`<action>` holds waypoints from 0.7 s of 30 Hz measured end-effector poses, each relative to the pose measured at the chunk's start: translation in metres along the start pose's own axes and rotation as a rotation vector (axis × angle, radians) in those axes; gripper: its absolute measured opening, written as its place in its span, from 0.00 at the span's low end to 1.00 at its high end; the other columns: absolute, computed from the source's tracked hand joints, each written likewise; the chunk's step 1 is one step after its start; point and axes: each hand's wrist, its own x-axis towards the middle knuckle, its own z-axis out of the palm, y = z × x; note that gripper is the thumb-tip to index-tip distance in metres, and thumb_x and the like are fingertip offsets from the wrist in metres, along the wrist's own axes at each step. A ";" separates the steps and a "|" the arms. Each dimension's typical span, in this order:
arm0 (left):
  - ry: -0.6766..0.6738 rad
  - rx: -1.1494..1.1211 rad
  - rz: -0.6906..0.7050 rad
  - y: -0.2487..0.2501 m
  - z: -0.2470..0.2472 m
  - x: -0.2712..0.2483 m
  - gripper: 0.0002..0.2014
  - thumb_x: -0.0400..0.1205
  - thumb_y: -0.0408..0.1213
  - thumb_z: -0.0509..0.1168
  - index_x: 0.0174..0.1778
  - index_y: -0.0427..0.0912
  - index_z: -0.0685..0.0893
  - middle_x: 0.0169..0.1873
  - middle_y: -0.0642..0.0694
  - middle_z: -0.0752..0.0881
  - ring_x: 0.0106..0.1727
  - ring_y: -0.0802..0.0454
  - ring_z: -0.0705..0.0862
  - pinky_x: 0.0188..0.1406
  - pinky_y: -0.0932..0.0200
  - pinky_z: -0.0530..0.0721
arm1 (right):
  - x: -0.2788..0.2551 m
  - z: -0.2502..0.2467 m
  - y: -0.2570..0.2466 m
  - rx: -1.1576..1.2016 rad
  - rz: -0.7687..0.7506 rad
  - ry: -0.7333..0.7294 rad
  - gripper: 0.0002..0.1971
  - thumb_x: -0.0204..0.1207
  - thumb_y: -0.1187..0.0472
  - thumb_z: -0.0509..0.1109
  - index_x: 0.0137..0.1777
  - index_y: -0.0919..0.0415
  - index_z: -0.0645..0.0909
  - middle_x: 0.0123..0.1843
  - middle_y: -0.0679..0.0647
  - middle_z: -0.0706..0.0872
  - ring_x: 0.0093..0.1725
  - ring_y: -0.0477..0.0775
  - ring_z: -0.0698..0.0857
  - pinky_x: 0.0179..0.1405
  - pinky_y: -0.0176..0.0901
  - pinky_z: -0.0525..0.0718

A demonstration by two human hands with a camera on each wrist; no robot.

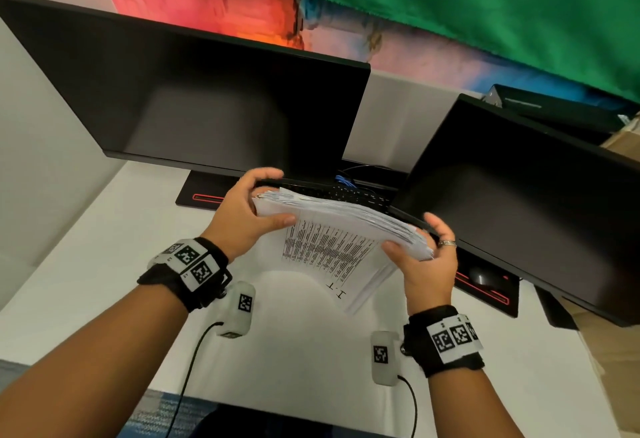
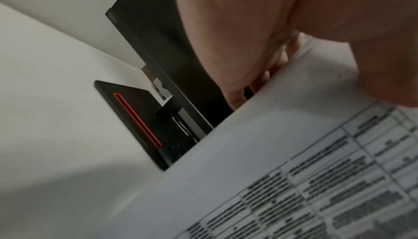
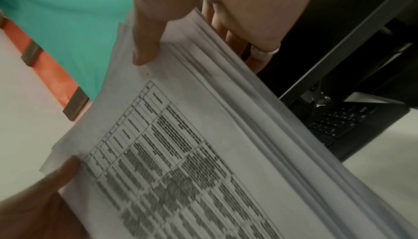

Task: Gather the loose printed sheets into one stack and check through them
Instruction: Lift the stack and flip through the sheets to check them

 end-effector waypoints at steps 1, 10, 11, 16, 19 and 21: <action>-0.006 0.071 0.002 -0.001 0.002 0.001 0.22 0.67 0.33 0.81 0.57 0.45 0.85 0.45 0.47 0.91 0.45 0.57 0.91 0.46 0.62 0.87 | 0.000 0.002 0.002 -0.048 0.007 -0.022 0.30 0.63 0.73 0.83 0.66 0.58 0.81 0.51 0.51 0.93 0.53 0.49 0.93 0.56 0.51 0.91; -0.060 0.073 -0.149 -0.024 0.001 0.004 0.29 0.70 0.35 0.82 0.67 0.45 0.83 0.59 0.47 0.90 0.59 0.54 0.89 0.62 0.49 0.87 | 0.009 0.008 0.003 -0.035 0.015 -0.031 0.17 0.64 0.68 0.85 0.51 0.54 0.88 0.47 0.49 0.95 0.47 0.50 0.94 0.45 0.43 0.92; -0.120 0.173 -0.168 -0.031 0.002 0.002 0.25 0.74 0.38 0.80 0.67 0.46 0.84 0.58 0.50 0.91 0.60 0.55 0.89 0.66 0.46 0.85 | 0.009 0.007 0.009 0.006 0.070 -0.020 0.20 0.63 0.67 0.86 0.55 0.54 0.88 0.49 0.51 0.94 0.50 0.52 0.94 0.49 0.48 0.92; 0.022 0.261 -0.121 -0.022 0.021 0.001 0.10 0.79 0.38 0.75 0.53 0.55 0.88 0.47 0.54 0.92 0.48 0.64 0.90 0.59 0.49 0.89 | 0.008 0.011 0.015 0.014 0.119 0.001 0.22 0.62 0.61 0.87 0.55 0.49 0.87 0.51 0.49 0.94 0.55 0.54 0.92 0.57 0.55 0.91; 0.147 0.175 -0.010 0.003 0.024 -0.004 0.12 0.74 0.40 0.78 0.53 0.52 0.88 0.45 0.52 0.92 0.47 0.61 0.92 0.51 0.54 0.91 | 0.006 0.013 -0.009 -0.001 -0.043 0.001 0.17 0.69 0.68 0.82 0.51 0.48 0.85 0.45 0.39 0.94 0.49 0.40 0.92 0.51 0.40 0.91; 0.267 0.166 0.109 0.017 0.027 -0.015 0.17 0.71 0.45 0.77 0.54 0.45 0.88 0.41 0.58 0.90 0.43 0.70 0.90 0.43 0.69 0.88 | -0.006 0.016 -0.026 -0.071 -0.172 0.011 0.15 0.74 0.68 0.79 0.49 0.45 0.84 0.43 0.31 0.91 0.47 0.33 0.90 0.46 0.31 0.89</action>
